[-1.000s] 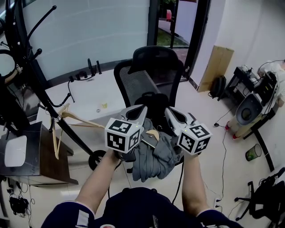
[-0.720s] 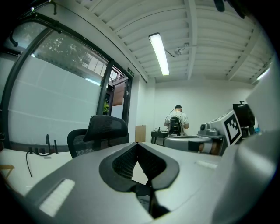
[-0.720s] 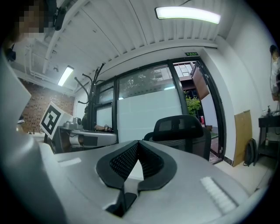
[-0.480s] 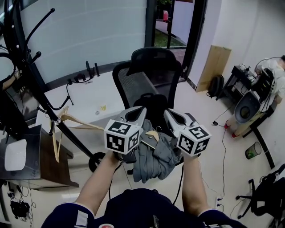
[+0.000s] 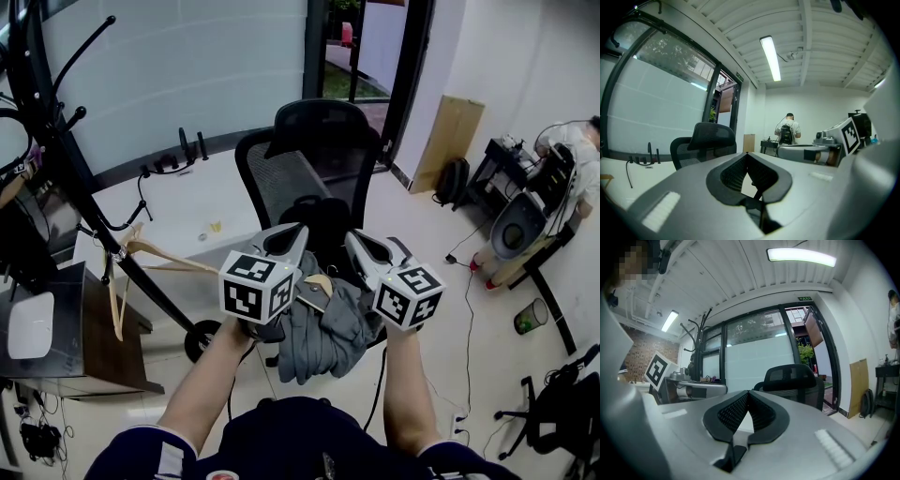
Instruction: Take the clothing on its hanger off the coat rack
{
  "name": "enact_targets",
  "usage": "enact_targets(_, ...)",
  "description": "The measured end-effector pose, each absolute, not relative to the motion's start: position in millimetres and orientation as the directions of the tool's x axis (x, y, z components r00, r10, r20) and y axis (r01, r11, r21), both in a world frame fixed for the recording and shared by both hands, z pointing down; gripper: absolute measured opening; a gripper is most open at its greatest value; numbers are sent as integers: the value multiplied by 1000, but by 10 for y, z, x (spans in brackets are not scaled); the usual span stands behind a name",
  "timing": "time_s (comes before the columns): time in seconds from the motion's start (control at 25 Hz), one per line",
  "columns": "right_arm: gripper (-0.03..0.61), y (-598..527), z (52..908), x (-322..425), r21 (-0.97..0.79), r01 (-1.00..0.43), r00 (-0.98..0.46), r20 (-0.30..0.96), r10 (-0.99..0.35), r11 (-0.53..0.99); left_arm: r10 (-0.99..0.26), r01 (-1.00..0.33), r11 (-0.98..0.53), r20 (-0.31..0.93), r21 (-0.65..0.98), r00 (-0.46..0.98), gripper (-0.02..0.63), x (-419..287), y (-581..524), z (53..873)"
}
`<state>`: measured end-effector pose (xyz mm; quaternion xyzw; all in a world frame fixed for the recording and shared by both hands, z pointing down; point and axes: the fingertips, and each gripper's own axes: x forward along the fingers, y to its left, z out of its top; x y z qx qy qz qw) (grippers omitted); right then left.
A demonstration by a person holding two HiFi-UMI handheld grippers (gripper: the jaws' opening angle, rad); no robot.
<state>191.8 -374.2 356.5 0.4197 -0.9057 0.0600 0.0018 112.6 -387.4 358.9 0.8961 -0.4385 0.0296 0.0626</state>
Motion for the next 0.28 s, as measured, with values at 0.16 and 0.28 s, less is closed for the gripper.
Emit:
enact_targets(0.16, 0, -3726, 3563, 1921, -106, -760, -648, 55, -759, 641, -781, -788, -609, 108, 88, 615, 12, 1139, -3858, 3593)
enact_targets(0.28, 0, -3720, 3553, 1931, -108, -760, -648, 53, -760, 641, -780, -787, -610, 109, 87, 616, 12, 1150, -3855, 3593)
